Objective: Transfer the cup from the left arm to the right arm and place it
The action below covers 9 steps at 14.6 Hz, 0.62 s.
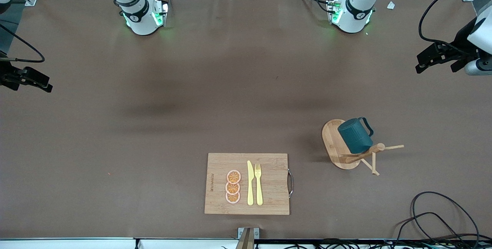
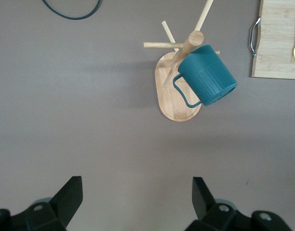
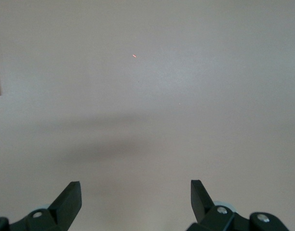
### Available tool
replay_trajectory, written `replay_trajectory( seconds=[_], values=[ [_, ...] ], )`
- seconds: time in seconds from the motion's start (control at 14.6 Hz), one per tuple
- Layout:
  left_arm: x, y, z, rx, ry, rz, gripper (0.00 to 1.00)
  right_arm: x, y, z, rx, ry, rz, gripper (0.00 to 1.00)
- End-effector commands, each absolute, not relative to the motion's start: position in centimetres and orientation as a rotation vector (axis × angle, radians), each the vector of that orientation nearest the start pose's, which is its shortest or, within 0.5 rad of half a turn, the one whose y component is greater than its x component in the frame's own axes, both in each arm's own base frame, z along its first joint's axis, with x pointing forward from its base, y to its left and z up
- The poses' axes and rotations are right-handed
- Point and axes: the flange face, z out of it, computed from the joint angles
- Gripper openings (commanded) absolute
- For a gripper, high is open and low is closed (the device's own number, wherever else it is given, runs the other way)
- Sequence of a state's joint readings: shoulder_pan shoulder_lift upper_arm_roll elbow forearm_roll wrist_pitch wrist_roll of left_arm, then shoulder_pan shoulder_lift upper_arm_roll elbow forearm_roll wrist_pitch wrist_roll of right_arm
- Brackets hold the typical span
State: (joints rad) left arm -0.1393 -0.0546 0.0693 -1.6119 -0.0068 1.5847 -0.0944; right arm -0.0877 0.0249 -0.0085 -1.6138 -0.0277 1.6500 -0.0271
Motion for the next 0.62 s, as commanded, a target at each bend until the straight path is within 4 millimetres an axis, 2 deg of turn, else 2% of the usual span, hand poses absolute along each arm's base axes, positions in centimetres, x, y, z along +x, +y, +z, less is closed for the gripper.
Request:
replay_trajectory(
  seconds=[0.0,0.14,0.34,0.55],
  values=[
    [53.7,-3.7,63.9,-3.143,0.024,-0.081,1.00,55.9,-5.6,60.5,-3.165,0.109,-0.027,1.00],
    [53.8,-4.1,63.9,-3.140,0.008,-0.084,1.00,55.9,-5.5,60.5,-3.165,0.107,-0.027,1.00],
    [54.5,-4.1,62.8,-3.132,0.036,-0.047,1.00,55.9,-5.5,60.6,-3.164,0.107,-0.029,1.00],
    [55.8,-4.5,60.2,-3.143,0.000,0.022,1.00,55.9,-5.5,60.6,-3.165,0.107,-0.024,1.00]
  ],
)
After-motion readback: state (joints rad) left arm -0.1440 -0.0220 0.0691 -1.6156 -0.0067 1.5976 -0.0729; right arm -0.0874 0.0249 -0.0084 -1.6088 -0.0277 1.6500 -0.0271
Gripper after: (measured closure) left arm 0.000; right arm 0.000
